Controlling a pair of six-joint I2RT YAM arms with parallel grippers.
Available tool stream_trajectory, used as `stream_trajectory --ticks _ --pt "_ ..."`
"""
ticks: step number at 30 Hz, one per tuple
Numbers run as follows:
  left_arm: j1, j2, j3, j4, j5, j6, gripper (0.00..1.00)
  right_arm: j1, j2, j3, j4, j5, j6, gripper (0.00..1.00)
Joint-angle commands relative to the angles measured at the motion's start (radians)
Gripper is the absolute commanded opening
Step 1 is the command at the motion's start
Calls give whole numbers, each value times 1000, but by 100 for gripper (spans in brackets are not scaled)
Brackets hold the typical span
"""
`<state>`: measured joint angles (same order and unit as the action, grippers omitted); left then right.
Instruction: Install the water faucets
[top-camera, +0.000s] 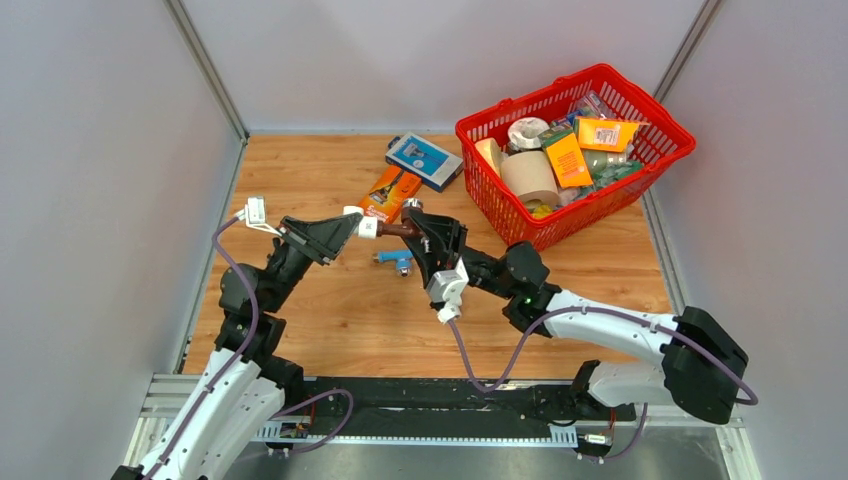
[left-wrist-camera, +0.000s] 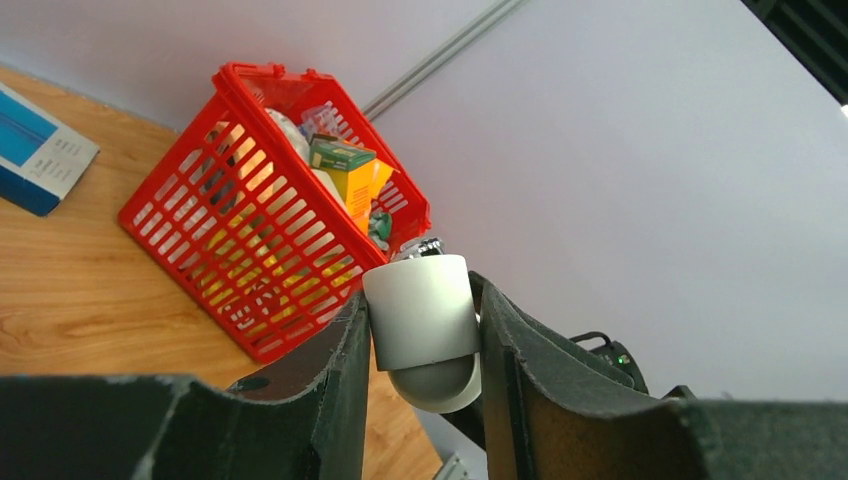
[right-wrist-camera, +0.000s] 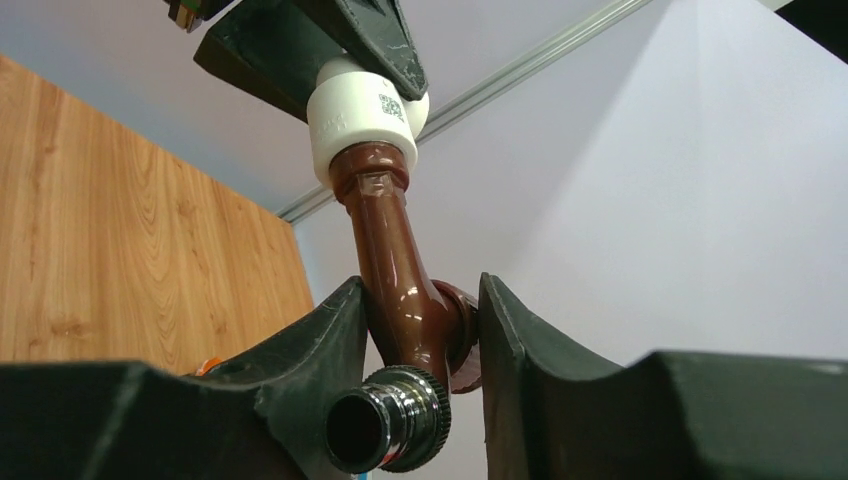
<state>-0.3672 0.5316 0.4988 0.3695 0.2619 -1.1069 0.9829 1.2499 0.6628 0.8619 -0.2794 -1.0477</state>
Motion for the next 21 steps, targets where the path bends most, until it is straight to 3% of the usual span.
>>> stream_trajectory --ticks 1,4,7,13,14,15,21 --pt "-13 -18 35 152 114 38 0 -12 -9 75 -142 -75 273 35" --pt "-12 -19 30 170 126 42 0 -24 -6 95 -176 -102 353 27" --pt "-13 -22 32 178 137 39 0 -29 0 107 -201 -119 374 1" --pt "-12 -28 30 177 145 68 0 -27 8 121 -224 -173 407 0" --pt "-12 -30 32 172 143 67 0 -26 9 123 -227 -176 407 3" --pt "-12 -30 33 167 139 67 0 -24 11 118 -221 -170 407 15" --pt "-13 -57 21 94 32 68 0 7 34 96 -204 -119 344 52"
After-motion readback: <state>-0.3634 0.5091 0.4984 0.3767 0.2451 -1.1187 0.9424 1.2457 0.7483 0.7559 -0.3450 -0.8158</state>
